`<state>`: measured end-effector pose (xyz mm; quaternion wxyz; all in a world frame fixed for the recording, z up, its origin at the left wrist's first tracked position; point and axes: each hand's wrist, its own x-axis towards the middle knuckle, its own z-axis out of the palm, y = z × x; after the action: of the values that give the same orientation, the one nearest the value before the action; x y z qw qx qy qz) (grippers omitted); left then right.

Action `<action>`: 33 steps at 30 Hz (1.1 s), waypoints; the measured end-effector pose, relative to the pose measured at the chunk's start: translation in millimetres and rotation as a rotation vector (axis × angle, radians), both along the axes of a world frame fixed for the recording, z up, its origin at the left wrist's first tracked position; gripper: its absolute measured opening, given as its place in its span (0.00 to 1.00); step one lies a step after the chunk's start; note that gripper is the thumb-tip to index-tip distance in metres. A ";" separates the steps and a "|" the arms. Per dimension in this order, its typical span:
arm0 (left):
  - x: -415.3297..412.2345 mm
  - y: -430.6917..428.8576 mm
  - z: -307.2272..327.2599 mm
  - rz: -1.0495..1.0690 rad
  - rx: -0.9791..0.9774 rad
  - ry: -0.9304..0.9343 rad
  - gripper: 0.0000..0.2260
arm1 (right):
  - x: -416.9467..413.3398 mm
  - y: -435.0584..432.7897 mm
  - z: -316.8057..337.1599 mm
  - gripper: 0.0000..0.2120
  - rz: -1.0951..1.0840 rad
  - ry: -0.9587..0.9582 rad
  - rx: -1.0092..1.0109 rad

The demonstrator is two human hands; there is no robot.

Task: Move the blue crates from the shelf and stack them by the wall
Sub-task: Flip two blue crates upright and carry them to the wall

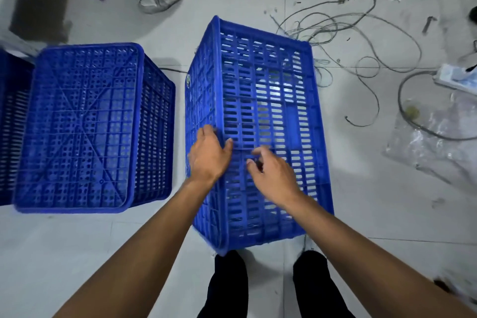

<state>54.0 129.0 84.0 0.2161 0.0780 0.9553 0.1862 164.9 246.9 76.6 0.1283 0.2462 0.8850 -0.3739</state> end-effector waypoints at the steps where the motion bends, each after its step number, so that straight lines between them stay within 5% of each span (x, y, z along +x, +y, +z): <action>1: -5.8 -10.2 -0.7 0.031 -0.011 -0.003 0.19 | -1.2 4.2 -4.3 0.16 -0.037 -0.019 0.022; 13: -62.7 -136.8 -64.4 0.329 -0.060 -0.263 0.21 | -3.3 18.5 -58.7 0.25 -0.267 -0.104 0.206; 19: -56.4 -157.9 -79.0 0.363 -0.045 -0.277 0.14 | -16.2 8.4 -78.7 0.25 -0.419 -0.295 -0.241; 24: -55.1 -156.7 -80.9 0.386 -0.023 -0.258 0.15 | -25.0 9.2 -86.5 0.23 -0.655 -0.248 -0.383; 33: -43.3 -122.4 -78.6 0.323 0.004 -0.251 0.11 | -12.0 25.3 -75.7 0.32 -0.784 -0.162 -0.075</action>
<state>10.7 6.5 5.4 0.3006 -0.0997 0.9206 0.2285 152.9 272.2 1.0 0.0541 0.5889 0.6967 -0.4061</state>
